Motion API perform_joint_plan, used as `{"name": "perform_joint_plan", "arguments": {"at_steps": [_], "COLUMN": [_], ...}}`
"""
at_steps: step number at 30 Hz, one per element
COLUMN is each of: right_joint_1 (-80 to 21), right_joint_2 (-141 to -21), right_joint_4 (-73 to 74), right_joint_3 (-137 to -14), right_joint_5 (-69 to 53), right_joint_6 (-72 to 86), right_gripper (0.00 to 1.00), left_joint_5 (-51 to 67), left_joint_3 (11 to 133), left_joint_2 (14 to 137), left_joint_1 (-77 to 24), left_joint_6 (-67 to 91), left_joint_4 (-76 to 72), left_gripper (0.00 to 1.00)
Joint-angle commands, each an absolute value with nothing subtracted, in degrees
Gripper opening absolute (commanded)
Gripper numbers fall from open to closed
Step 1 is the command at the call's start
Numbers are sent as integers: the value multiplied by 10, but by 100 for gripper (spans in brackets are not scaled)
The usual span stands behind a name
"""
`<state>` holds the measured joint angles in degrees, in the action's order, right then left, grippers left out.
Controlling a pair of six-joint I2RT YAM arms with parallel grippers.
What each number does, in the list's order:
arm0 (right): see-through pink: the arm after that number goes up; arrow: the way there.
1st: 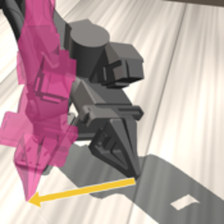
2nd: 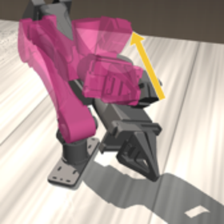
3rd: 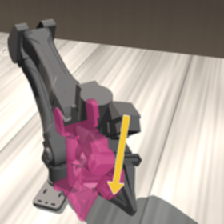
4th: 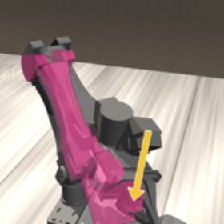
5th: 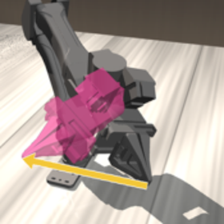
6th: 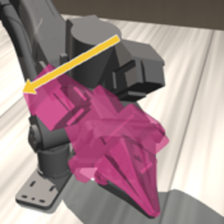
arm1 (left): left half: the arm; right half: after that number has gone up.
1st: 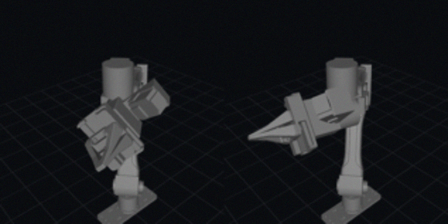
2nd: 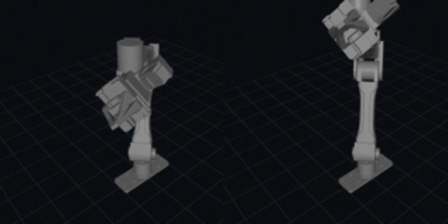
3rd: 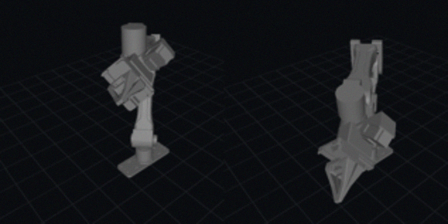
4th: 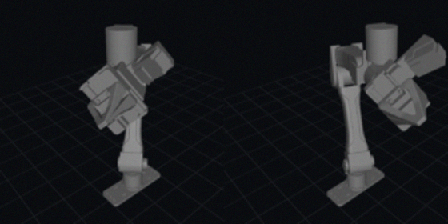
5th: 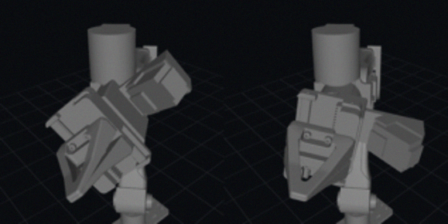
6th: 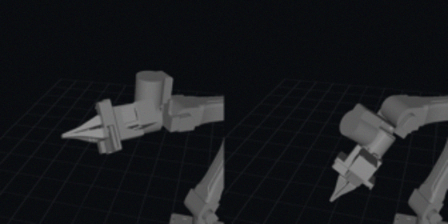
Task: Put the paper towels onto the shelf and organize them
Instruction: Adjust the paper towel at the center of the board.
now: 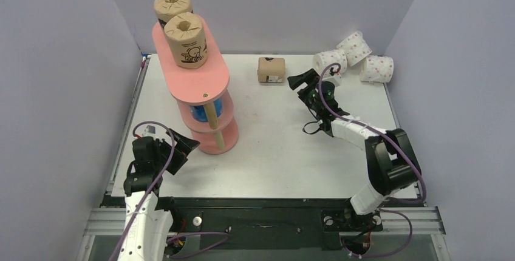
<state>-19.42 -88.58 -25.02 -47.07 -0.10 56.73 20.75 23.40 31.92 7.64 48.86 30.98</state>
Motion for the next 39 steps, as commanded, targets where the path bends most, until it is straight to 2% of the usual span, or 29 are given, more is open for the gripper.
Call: {"name": "perform_joint_plan", "arguments": {"at_steps": [1,4,7,10,13,15,23,26,30,39], "right_joint_1": [-177,-146,-135,-131,-123,-121,-106,-96,-73,-83], "right_joint_2": [-976,-1038,-1064,-1074,-1092,-1104,-1156,-1172,-1238,-1352], "right_joint_4": [-389,-384,-357,-294,-262,-261,-247,-317,-227,-170], "right_joint_3": [-539,-610,-637,-691,-720,-743,-818,-806,-934,-1089], "right_joint_5": [4,-97,-103,-89,-85,-87,-39,-14,-110,-151], "right_joint_6": [631,664,639,572,554,552,552,571,561,534], "right_gripper": [78,72,71,73,83,86,86,86,86,87], "left_joint_5": [194,181,154,162,202,228,250,255,262,264], "left_joint_3": [258,267,279,293,299,297,324,332,328,350], "left_joint_2": [313,308,316,336,355,361,399,403,410,432], "left_joint_1": [91,102,116,137,157,171,183,182,179,170], "left_joint_6": [501,520,528,530,544,561,559,553,548,529], "left_joint_4": [290,305,322,319,301,284,273,287,289,300], "left_gripper": [96,96,96,96,96,96,96,96,96,97]}}
